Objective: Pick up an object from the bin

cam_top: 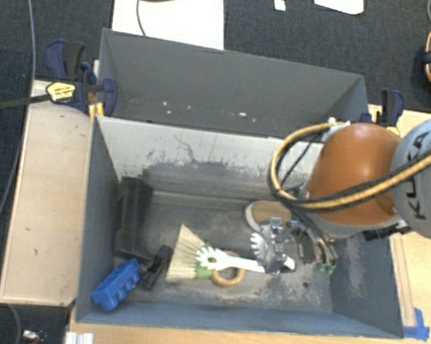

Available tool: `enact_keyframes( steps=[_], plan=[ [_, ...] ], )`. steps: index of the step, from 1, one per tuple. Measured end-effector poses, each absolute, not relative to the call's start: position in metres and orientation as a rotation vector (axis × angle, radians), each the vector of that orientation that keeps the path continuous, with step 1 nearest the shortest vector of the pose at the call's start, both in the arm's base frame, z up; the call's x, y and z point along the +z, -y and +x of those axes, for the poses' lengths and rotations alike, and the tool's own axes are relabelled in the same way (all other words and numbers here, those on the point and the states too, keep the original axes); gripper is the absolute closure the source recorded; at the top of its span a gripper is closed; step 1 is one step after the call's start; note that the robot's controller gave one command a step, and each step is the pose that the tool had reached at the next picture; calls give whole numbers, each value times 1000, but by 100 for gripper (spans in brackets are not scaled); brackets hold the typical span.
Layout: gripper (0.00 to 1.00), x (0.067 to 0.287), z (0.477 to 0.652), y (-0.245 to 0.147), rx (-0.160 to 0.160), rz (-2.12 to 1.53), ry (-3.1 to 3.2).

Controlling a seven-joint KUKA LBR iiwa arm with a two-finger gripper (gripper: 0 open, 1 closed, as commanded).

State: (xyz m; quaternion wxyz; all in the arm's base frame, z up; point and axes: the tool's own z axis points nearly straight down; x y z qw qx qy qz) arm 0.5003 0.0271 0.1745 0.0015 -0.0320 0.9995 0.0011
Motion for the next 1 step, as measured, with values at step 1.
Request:
enact_keyframes(
  steps=[1],
  plan=[
    [100,186,495,-40,1,-44,-3138]
  ],
)
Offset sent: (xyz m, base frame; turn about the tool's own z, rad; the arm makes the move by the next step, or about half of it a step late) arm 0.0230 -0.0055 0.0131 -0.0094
